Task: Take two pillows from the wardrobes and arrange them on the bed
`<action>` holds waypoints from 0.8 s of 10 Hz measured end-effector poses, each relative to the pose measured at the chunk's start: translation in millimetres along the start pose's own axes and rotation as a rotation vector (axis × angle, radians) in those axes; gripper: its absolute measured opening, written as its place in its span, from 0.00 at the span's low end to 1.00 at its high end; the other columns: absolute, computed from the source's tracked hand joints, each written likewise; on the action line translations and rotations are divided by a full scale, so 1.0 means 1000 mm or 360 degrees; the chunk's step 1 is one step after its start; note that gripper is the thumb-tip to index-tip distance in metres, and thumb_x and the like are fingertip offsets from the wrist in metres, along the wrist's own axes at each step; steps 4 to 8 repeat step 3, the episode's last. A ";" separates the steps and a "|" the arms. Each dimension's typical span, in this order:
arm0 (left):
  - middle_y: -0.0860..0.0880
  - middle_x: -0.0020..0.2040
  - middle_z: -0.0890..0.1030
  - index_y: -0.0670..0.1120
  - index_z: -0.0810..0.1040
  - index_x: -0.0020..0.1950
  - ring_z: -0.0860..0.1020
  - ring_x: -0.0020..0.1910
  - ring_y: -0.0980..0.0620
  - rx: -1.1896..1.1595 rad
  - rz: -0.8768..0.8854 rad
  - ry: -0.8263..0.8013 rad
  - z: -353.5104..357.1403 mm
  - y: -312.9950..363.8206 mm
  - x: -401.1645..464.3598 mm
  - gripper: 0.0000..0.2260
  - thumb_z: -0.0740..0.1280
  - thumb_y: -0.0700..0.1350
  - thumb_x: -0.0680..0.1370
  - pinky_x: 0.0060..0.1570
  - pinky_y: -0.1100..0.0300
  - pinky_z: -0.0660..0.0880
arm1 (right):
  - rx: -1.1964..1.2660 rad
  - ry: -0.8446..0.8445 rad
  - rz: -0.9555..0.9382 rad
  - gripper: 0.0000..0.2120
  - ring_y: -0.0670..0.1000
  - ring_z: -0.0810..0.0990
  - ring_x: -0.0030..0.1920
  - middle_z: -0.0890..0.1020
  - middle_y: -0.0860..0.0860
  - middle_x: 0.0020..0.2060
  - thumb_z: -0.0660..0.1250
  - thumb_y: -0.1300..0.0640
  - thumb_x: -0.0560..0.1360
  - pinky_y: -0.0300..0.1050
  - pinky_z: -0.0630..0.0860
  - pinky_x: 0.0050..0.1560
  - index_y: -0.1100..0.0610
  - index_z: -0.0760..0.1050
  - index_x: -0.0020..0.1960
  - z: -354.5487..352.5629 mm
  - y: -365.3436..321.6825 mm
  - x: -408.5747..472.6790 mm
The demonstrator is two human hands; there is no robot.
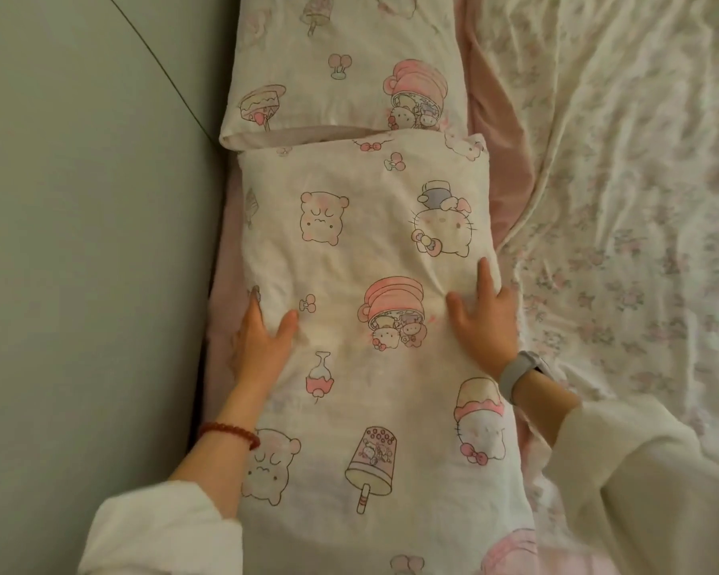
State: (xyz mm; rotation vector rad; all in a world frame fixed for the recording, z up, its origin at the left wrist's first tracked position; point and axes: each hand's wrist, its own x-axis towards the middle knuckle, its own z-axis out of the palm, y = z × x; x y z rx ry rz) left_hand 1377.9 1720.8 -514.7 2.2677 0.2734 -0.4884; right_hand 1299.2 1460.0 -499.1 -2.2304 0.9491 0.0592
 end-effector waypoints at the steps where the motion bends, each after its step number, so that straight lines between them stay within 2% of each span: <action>1: 0.48 0.76 0.55 0.54 0.45 0.74 0.57 0.72 0.41 0.0235 -0.0187 -0.0256 -0.003 -0.007 0.016 0.34 0.60 0.61 0.74 0.70 0.39 0.55 | -0.0309 -0.0310 0.0131 0.31 0.67 0.65 0.65 0.65 0.66 0.66 0.55 0.45 0.76 0.64 0.63 0.65 0.46 0.42 0.72 -0.004 -0.002 0.010; 2: 0.43 0.76 0.53 0.55 0.45 0.73 0.55 0.72 0.38 0.0272 -0.0271 -0.0207 -0.007 0.001 0.017 0.34 0.59 0.62 0.74 0.69 0.37 0.53 | -0.0034 -0.0554 0.0146 0.32 0.64 0.66 0.66 0.62 0.62 0.70 0.55 0.46 0.77 0.62 0.62 0.68 0.48 0.40 0.73 -0.017 -0.001 0.015; 3: 0.41 0.76 0.50 0.54 0.46 0.73 0.50 0.73 0.39 0.0563 -0.0007 0.0168 0.001 0.027 -0.010 0.34 0.58 0.63 0.73 0.67 0.34 0.49 | 0.0255 -0.0321 -0.0062 0.29 0.58 0.60 0.71 0.58 0.57 0.73 0.56 0.51 0.78 0.58 0.59 0.71 0.52 0.45 0.74 -0.040 -0.021 0.007; 8: 0.41 0.76 0.50 0.54 0.46 0.73 0.50 0.73 0.39 0.0563 -0.0007 0.0168 0.001 0.027 -0.010 0.34 0.58 0.63 0.73 0.67 0.34 0.49 | 0.0255 -0.0321 -0.0062 0.29 0.58 0.60 0.71 0.58 0.57 0.73 0.56 0.51 0.78 0.58 0.59 0.71 0.52 0.45 0.74 -0.040 -0.021 0.007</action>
